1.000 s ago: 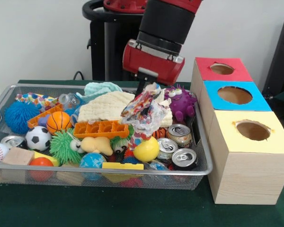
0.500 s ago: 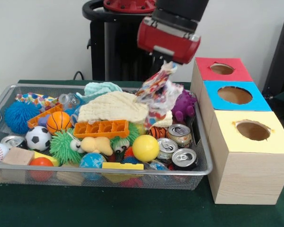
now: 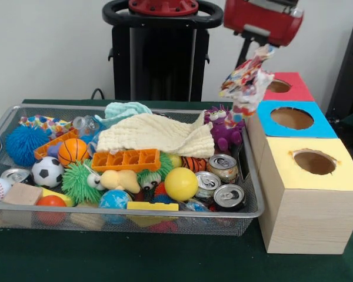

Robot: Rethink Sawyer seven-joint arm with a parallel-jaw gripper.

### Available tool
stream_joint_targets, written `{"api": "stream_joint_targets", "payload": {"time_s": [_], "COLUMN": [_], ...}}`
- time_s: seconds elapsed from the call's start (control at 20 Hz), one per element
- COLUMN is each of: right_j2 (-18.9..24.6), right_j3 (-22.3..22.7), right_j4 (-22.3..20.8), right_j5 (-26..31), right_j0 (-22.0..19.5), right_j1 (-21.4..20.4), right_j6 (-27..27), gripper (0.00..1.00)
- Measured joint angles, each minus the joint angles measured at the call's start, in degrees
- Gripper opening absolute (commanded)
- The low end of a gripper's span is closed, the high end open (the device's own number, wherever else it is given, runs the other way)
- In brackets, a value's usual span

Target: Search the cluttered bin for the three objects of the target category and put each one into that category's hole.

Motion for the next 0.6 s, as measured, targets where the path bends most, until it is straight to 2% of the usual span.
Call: {"api": "stream_joint_targets", "payload": {"time_s": [0.6], "right_j2": [-1.1], "right_j3": [-1.8], "right_j4": [4.5], "right_j5": [0.0], "right_j0": [5.1], "right_j1": [0.5], "right_j6": [11.9], "gripper": [0.0]}}
